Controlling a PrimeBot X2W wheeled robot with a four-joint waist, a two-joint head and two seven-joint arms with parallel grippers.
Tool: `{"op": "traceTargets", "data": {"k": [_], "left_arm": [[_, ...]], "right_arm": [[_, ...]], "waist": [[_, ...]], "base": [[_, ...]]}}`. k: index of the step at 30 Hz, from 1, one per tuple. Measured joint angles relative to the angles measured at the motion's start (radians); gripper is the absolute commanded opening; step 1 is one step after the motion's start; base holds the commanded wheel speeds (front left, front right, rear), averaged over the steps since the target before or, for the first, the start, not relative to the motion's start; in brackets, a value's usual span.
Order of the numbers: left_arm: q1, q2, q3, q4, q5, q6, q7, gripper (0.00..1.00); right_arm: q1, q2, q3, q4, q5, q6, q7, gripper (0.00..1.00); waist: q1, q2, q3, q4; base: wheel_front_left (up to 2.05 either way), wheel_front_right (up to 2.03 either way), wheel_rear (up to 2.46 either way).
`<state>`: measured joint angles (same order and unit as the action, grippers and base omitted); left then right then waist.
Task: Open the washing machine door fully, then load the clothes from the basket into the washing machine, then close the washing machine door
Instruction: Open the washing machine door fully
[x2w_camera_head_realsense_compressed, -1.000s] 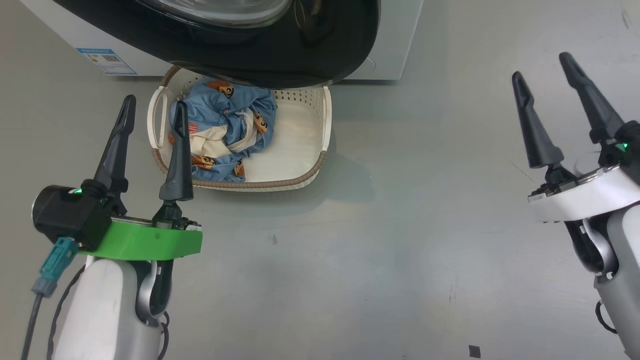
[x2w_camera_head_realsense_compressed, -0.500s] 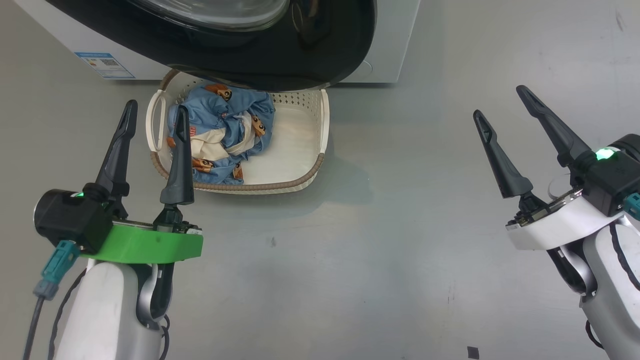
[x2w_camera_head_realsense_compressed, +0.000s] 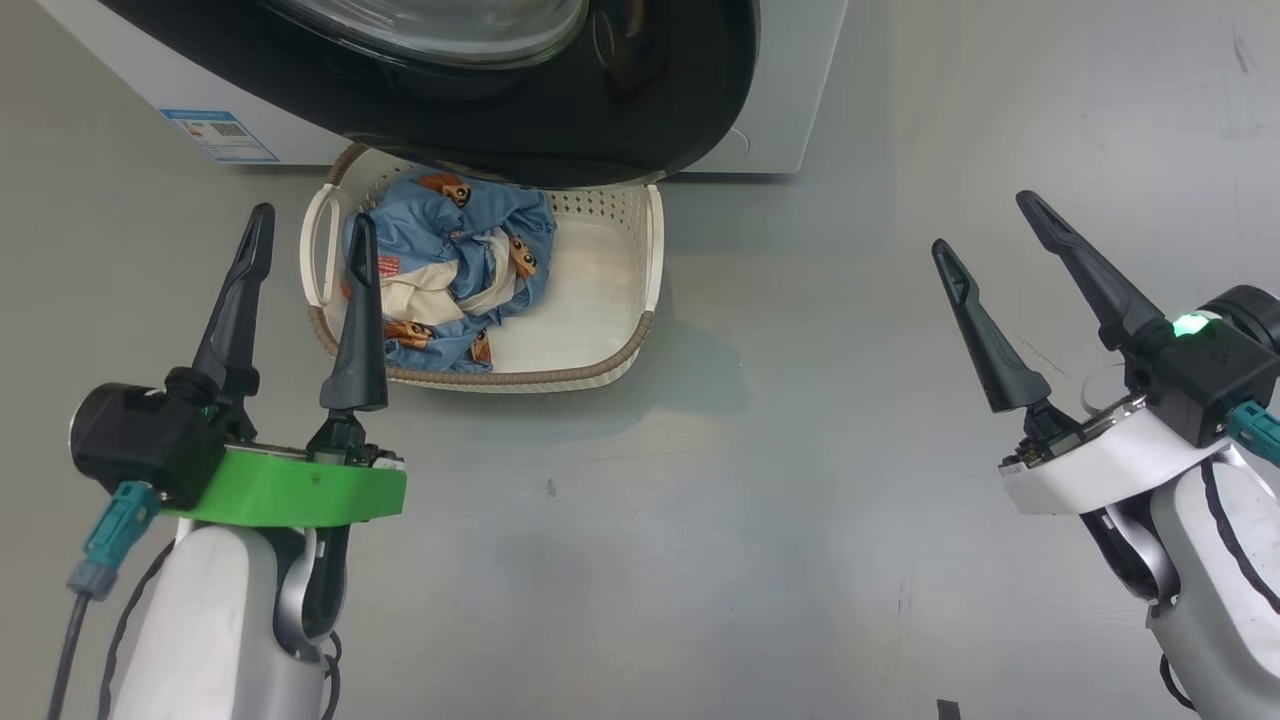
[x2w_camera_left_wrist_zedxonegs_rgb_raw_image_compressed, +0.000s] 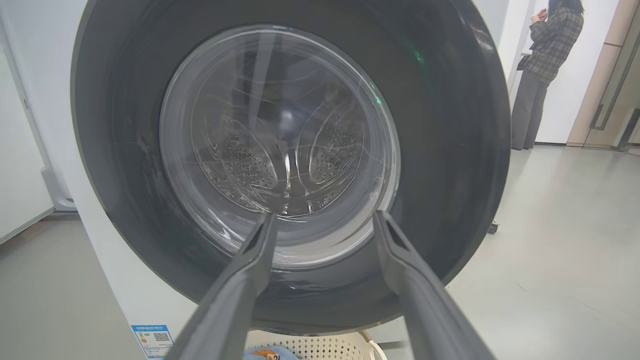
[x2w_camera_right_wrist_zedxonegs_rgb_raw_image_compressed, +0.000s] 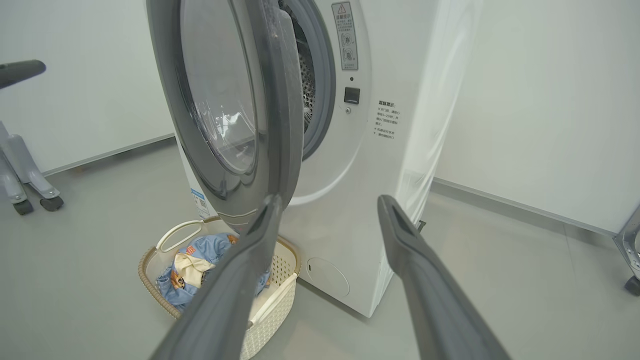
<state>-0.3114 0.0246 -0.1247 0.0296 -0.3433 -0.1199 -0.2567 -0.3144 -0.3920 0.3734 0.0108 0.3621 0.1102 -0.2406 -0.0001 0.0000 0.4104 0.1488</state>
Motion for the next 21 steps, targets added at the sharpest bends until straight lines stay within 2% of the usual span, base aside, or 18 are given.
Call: {"op": "traceTargets", "data": {"k": [5, 11, 12, 13, 14, 15, 21], "left_arm": [[0.005, 0.0, -0.002, 0.0, -0.003, 0.0, 0.0, 1.0], [0.006, 0.0, -0.002, 0.0, -0.006, 0.0, 0.0, 1.0], [0.006, 0.0, -0.003, 0.0, -0.006, 0.0, 0.0, 1.0], [0.006, 0.0, -0.004, 0.0, -0.006, 0.0, 0.0, 1.0], [0.006, 0.0, -0.005, 0.0, -0.006, 0.0, 0.0, 1.0], [0.006, 0.0, -0.007, 0.0, -0.006, 0.0, 0.0, 1.0], [0.006, 0.0, -0.018, -0.002, -0.009, 0.0, 0.0, 1.0]], "right_arm": [[0.0, 0.003, -0.002, 0.0, -0.003, 0.0, -0.002, 1.0], [-0.006, 0.016, -0.028, 0.0, 0.003, -0.018, -0.003, 1.0], [-0.007, 0.017, -0.034, 0.0, 0.007, -0.018, -0.003, 0.87], [-0.009, 0.02, -0.042, 0.0, 0.012, -0.02, -0.003, 0.44], [-0.014, 0.028, -0.052, 0.0, 0.028, -0.021, -0.003, 0.27], [-0.022, 0.032, -0.053, 0.0, 0.033, -0.021, -0.003, 0.01], [-0.07, 0.07, -0.107, -0.004, 0.132, -0.02, -0.004, 0.0]], "waist": [[0.0, 0.0, -0.001, 0.003], [0.0, 0.0, 0.001, 0.007], [0.0, 0.0, 0.002, 0.008], [0.0, 0.0, 0.003, 0.008], [0.0, 0.0, 0.004, 0.009], [0.0, 0.0, 0.005, 0.009], [0.0001, 0.0, 0.017, 0.015]], "base": [[0.0, 0.0, 0.0], [0.0, 0.0, 0.0], [0.0, 0.0, 0.0], [0.0, 0.0, 0.0], [0.0, 0.0, 0.0], [0.0, 0.0, 0.0], [0.0, 0.0, 0.0]]}}
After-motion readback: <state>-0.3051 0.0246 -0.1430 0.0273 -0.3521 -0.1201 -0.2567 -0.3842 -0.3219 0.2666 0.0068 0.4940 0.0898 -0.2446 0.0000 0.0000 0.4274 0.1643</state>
